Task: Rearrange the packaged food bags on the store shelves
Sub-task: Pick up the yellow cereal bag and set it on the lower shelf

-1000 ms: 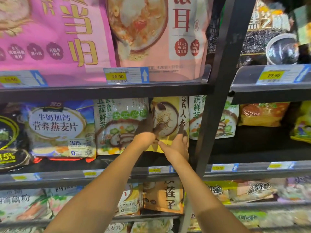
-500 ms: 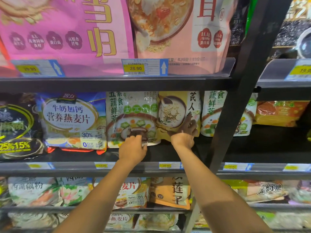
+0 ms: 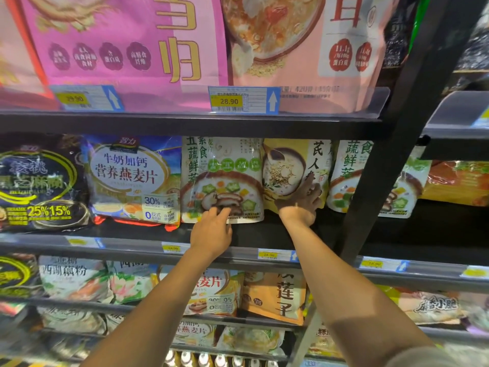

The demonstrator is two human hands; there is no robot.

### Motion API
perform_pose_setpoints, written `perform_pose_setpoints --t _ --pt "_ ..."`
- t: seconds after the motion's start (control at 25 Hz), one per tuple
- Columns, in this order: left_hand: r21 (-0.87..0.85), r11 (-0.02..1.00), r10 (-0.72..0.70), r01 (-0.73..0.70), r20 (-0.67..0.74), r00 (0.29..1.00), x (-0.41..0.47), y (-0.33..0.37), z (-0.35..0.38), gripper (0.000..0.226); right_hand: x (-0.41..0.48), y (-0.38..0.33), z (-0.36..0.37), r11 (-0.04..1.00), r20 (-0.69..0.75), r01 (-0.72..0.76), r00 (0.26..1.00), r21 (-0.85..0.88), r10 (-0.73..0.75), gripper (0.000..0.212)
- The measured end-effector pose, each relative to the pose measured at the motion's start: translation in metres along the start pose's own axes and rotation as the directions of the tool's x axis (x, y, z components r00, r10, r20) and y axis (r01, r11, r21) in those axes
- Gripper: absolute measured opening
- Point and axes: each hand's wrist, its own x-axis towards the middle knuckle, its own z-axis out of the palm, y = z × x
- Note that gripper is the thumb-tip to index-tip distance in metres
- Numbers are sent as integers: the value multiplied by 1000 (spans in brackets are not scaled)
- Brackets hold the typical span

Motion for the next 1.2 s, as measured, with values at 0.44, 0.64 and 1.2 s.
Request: perform_pose_setpoints --t 0.44,0.64,1.2 --pt "-28 999 -31 27 -134 991 -38 -1 -3 72 -64 7 -26 978 136 206 968 37 -210 68" --pt "38 999 8 0 -228 974 -83 -16 -17 74 -105 11 -39 815 178 574 813 -80 -555 87" --pt "79 991 -81 109 -298 951 -257 -15 -31 80 -225 57 -110 525 214 836 549 -163 -808 85"
